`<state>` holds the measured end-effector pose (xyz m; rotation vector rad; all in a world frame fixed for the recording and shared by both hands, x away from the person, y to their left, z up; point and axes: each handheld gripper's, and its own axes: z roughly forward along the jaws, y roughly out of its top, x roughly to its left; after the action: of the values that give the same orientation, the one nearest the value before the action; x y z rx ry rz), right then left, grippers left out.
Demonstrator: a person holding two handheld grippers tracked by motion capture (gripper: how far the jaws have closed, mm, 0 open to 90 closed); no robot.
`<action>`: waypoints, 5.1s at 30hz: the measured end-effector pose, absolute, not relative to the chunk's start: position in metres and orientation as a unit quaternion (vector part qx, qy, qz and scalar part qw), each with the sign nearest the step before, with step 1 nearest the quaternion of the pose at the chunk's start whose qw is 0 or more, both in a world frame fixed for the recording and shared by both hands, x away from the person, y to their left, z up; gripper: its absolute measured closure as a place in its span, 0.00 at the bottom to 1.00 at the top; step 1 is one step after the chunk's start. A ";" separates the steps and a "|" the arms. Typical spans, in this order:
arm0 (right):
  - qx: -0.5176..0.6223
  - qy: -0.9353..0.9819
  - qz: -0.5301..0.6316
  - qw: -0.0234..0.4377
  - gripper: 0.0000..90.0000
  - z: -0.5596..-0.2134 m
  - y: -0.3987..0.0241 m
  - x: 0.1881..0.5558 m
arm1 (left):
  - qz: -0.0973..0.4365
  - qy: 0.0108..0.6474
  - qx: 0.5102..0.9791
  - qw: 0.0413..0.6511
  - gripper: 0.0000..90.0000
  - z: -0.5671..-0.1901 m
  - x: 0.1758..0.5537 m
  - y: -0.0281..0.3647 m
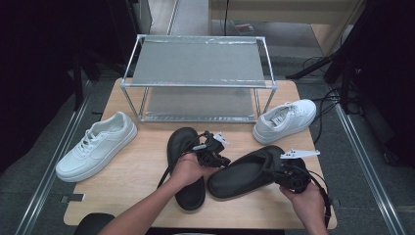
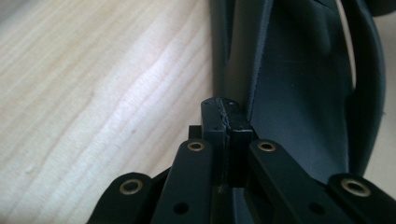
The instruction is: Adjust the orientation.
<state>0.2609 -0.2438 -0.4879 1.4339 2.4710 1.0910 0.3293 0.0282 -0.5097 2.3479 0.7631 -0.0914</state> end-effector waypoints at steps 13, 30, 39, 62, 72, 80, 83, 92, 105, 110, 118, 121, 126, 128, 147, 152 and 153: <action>0.468 0.807 0.359 0.039 1.00 -0.490 -0.238 0.263 | -0.044 0.288 0.898 0.329 1.00 -0.510 0.307 0.032; 0.466 0.809 0.357 0.040 1.00 -0.490 -0.234 0.263 | -0.086 0.288 0.887 0.349 0.99 -0.513 0.288 0.040; 0.478 0.787 0.388 0.043 0.85 -0.484 -0.239 0.261 | -0.070 0.296 0.870 0.388 0.94 -0.491 0.292 0.057; 0.505 0.785 0.357 0.033 0.67 -0.500 -0.215 0.271 | -0.007 0.369 0.817 0.442 0.56 -0.457 0.313 0.143; 0.503 0.787 0.357 0.011 0.75 -0.498 -0.207 0.280 | 0.006 0.381 0.813 0.441 0.55 -0.457 0.315 0.154; 0.503 0.790 0.351 -0.003 0.78 -0.496 -0.199 0.294 | 0.021 0.379 0.822 0.425 0.53 -0.459 0.315 0.161; 0.500 0.790 0.355 -0.009 0.78 -0.497 -0.197 0.299 | 0.023 0.386 0.813 0.436 0.53 -0.459 0.313 0.167; 0.484 0.797 0.361 -0.013 0.78 -0.490 -0.187 0.316 | 0.027 0.394 0.804 0.444 0.53 -0.460 0.314 0.176; 0.463 0.805 0.370 -0.027 0.78 -0.484 -0.163 0.343 | 0.030 0.400 0.799 0.449 0.55 -0.460 0.312 0.185; 0.455 0.810 0.367 -0.031 0.78 -0.485 -0.151 0.350 | 0.031 0.400 0.800 0.446 0.59 -0.461 0.311 0.185; 0.451 0.816 0.359 -0.030 0.78 -0.489 -0.140 0.359 | 0.026 0.399 0.802 0.443 0.59 -0.464 0.311 0.188; 0.453 0.814 0.362 -0.033 0.78 -0.491 -0.138 0.363 | 0.029 0.395 0.799 0.452 0.62 -0.463 0.309 0.190; 0.453 0.815 0.360 -0.033 0.78 -0.495 -0.134 0.365 | 0.017 0.388 0.803 0.453 0.72 -0.463 0.308 0.191; 0.450 0.817 0.360 -0.035 0.77 -0.497 -0.133 0.366 | 0.012 0.387 0.804 0.451 0.76 -0.464 0.308 0.191; 0.381 0.827 0.413 -0.022 0.93 -0.475 -0.158 0.329 | 0.009 0.429 0.810 0.400 0.96 -0.481 0.318 0.223; 0.388 0.822 0.417 -0.012 1.00 -0.485 -0.168 0.318 | 0.024 0.432 0.814 0.388 0.96 -0.490 0.321 0.225; 0.392 0.821 0.415 -0.007 1.00 -0.486 -0.169 0.317 | 0.029 0.433 0.813 0.387 0.96 -0.493 0.321 0.226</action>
<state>0.3169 -0.1689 -0.4861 1.2376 2.5902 1.3081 0.3213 0.2262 -0.4929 2.0699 1.1018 0.0734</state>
